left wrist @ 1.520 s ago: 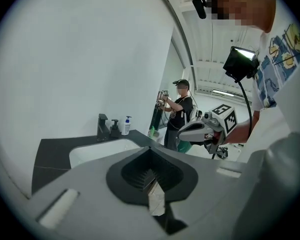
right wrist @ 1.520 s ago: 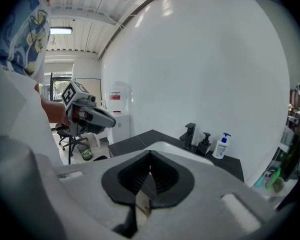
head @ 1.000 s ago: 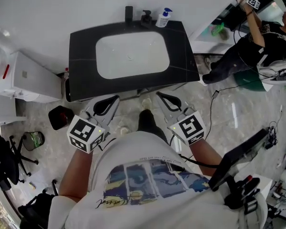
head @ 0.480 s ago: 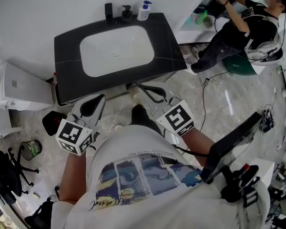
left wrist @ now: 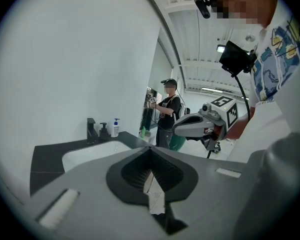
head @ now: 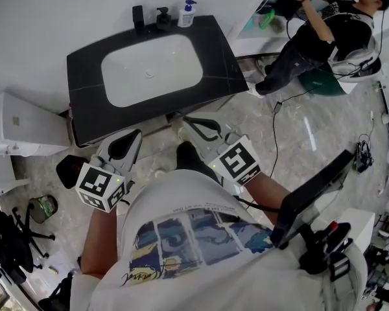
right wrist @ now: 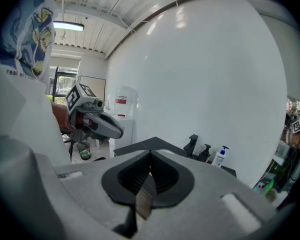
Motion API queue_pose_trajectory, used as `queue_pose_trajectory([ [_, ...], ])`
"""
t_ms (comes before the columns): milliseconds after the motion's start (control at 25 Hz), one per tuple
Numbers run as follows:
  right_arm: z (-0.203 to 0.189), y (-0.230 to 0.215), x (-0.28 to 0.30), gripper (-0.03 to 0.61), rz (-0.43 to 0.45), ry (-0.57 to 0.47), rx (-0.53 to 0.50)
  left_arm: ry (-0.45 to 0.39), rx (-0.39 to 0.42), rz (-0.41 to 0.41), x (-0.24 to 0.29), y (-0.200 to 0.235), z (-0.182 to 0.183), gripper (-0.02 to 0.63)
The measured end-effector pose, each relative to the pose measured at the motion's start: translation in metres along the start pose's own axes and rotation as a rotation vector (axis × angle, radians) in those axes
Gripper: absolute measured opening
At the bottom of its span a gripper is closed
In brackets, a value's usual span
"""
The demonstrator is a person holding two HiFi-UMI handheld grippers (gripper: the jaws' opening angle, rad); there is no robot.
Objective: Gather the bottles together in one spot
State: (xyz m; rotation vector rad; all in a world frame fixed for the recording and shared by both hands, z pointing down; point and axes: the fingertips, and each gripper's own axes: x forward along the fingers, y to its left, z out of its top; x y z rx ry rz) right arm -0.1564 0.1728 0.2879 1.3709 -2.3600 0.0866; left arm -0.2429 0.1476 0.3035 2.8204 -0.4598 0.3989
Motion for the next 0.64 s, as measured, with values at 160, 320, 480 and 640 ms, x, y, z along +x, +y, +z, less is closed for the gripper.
queue_pose_trajectory([
  [160, -0.003, -0.003, -0.001, 0.0, -0.004, 0.001, 0.005, 0.009, 0.0, -0.009, 0.005, -0.001, -0.002, 0.002],
  [320, -0.005, -0.004, -0.004, 0.0, -0.007, 0.003, 0.009, 0.015, -0.001, -0.022, 0.009, -0.006, -0.004, 0.002],
  [480, -0.008, -0.008, -0.007, 0.0, -0.011, 0.008, 0.012, 0.02, -0.004, -0.033, 0.016, -0.01, -0.005, 0.002],
  [640, -0.011, -0.016, -0.007, 0.0, -0.01, 0.011, 0.014, 0.026, -0.004, -0.039, 0.025, -0.01, -0.004, 0.002],
])
